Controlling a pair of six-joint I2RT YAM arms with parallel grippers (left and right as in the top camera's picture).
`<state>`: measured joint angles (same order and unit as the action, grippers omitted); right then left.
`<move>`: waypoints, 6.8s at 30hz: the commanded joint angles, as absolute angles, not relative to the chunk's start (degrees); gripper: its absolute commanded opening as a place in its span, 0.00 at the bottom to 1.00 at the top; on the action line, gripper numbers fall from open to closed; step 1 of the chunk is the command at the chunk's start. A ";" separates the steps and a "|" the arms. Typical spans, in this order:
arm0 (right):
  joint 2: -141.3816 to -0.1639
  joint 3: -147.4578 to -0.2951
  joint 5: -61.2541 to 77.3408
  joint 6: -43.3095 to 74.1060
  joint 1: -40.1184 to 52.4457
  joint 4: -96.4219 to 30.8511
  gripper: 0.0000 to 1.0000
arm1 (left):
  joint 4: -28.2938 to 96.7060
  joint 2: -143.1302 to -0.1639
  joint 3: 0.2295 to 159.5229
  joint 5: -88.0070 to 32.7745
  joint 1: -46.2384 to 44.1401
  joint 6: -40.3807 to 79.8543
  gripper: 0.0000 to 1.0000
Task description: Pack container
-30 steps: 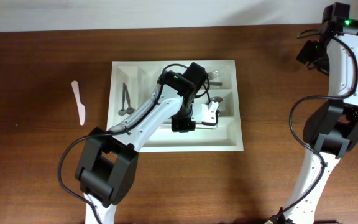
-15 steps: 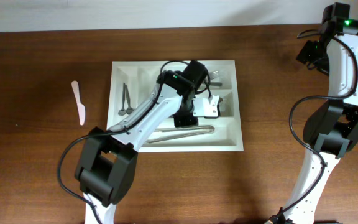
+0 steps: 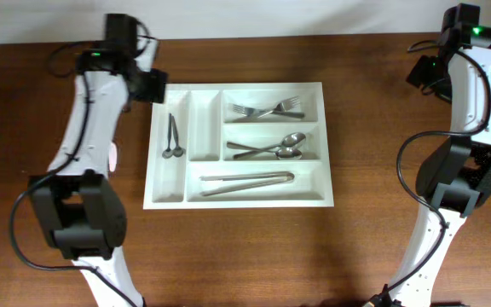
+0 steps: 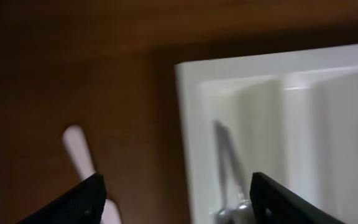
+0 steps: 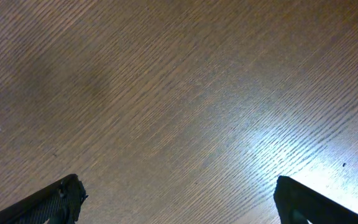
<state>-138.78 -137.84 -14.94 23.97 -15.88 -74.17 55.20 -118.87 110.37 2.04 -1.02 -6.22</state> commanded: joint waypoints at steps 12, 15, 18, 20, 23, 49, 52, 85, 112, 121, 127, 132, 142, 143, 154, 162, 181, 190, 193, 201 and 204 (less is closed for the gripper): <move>-135.74 -138.91 -15.00 24.01 -15.79 -74.15 0.99 | 59.27 -130.41 109.75 5.15 10.22 18.83 0.96; -135.74 -138.91 -15.00 24.01 -15.79 -74.15 0.99 | 59.48 -133.19 109.75 5.26 10.63 18.83 0.96; -135.74 -138.91 -15.00 24.01 -15.79 -74.15 0.99 | 59.40 -134.93 109.75 5.28 10.66 18.83 0.91; -135.74 -138.91 -15.00 24.01 -15.79 -74.15 0.99 | 59.18 -135.22 109.75 5.28 10.68 18.81 0.89; -135.74 -138.91 -15.00 24.01 -15.77 -74.15 0.99 | 58.89 -135.26 109.75 5.85 10.68 18.83 0.62; -135.74 -138.91 -15.00 24.01 -15.77 -74.15 0.99 | 61.58 -140.86 109.49 5.85 12.75 18.81 0.52; -135.74 -138.91 -15.00 24.01 -15.77 -74.15 0.99 | 60.60 -140.86 109.49 5.82 14.28 18.81 0.52; -135.74 -138.91 -15.00 24.01 -15.79 -74.15 0.99 | 70.89 -140.88 124.73 -1.76 15.38 16.60 0.02; -135.74 -138.91 -15.00 24.01 -15.77 -74.15 0.99 | 77.97 -140.88 138.72 -4.29 -8.16 14.00 0.02; -135.74 -138.91 -15.00 24.01 -15.79 -74.15 0.99 | 78.32 -140.90 138.67 -3.64 -14.28 19.97 0.02; -135.74 -138.91 -15.00 24.01 -15.79 -74.15 0.99 | 79.75 -141.27 138.67 -1.28 -16.34 21.43 0.02; -135.74 -138.91 -15.00 24.01 -15.79 -74.15 0.99 | 81.56 -142.67 138.63 -1.23 -16.36 21.65 0.02; -135.74 -138.91 -15.00 24.01 -15.77 -74.15 0.99 | 81.69 -143.13 138.67 1.34 -16.21 20.97 0.63; -135.74 -138.91 -15.00 24.01 -15.77 -74.15 0.99 | 81.71 -143.13 138.78 1.45 -16.03 20.95 0.64; -135.74 -138.91 -15.00 24.01 -15.79 -74.15 0.99 | 91.20 -142.67 160.92 7.42 -5.08 18.31 0.65; -135.74 -138.91 -15.00 24.01 -15.79 -74.15 0.99 | 90.94 -142.71 163.17 8.40 5.02 18.37 0.73; -135.74 -138.91 -15.00 24.01 -15.77 -74.15 0.99 | 93.30 -142.71 163.17 8.01 10.55 18.39 0.99; -135.74 -138.91 -15.00 24.01 -15.79 -74.15 0.99 | 94.32 -142.52 163.19 7.70 10.44 18.44 0.99; -135.74 -138.91 -15.00 24.01 -15.79 -74.15 0.99 | 89.65 -140.22 163.17 5.89 9.72 22.11 0.99; -135.74 -138.91 -15.00 24.01 -15.79 -74.15 0.99 | 72.10 -126.82 158.67 8.03 3.38 23.55 0.99; -135.74 -138.91 -15.00 24.01 -15.79 -74.15 0.99 | 68.16 -118.74 150.32 10.48 1.63 23.55 0.99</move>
<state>-138.69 -137.84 -14.94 23.97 -15.88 -74.17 70.57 -128.49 157.27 7.18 2.74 22.68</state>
